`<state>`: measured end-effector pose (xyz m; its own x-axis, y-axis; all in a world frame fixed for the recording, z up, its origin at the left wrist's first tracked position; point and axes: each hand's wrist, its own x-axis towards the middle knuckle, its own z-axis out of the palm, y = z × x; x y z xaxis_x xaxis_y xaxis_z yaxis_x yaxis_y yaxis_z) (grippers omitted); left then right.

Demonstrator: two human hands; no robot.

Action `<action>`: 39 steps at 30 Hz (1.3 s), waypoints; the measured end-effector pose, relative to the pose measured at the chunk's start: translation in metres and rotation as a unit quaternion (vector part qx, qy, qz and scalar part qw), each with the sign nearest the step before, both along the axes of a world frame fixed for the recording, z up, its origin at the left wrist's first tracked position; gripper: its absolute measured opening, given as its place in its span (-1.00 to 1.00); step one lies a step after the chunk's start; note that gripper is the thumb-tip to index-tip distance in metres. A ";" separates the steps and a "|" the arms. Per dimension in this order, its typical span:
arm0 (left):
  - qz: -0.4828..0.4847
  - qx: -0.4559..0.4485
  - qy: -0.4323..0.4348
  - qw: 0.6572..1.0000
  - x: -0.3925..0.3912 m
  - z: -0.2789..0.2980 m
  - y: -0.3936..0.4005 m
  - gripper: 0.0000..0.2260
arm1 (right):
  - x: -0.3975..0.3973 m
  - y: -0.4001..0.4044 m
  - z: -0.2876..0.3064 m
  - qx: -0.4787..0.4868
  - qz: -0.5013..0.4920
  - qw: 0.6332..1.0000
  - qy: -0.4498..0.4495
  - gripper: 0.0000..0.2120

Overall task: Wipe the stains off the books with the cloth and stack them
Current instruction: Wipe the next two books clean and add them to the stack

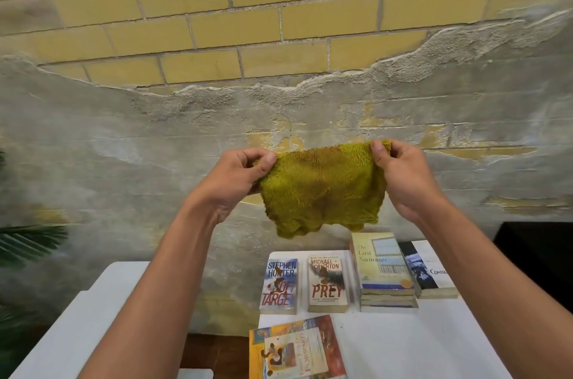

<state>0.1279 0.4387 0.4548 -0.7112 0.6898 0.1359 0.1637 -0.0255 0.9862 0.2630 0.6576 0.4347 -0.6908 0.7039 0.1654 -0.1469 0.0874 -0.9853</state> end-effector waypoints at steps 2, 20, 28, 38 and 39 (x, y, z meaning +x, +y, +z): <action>0.026 0.001 0.040 0.999 -0.002 -0.002 0.001 -0.84 | 0.001 0.001 0.004 -0.022 0.019 0.999 0.025 -0.78; -0.020 0.133 0.138 0.981 0.004 0.015 0.019 -0.78 | 0.007 -0.023 0.048 -0.100 0.259 0.956 0.092 -0.64; -0.088 0.210 0.113 0.967 0.035 0.022 0.055 -0.74 | -0.010 -0.051 0.043 -0.158 0.293 0.926 0.181 -0.66; 0.002 0.248 0.188 0.950 0.037 0.016 0.070 -0.90 | -0.025 -0.066 0.036 -0.156 0.195 0.942 0.224 -0.77; 0.009 0.245 0.187 0.951 0.037 0.016 0.071 -0.89 | -0.025 -0.066 0.035 -0.162 0.199 0.942 0.216 -0.68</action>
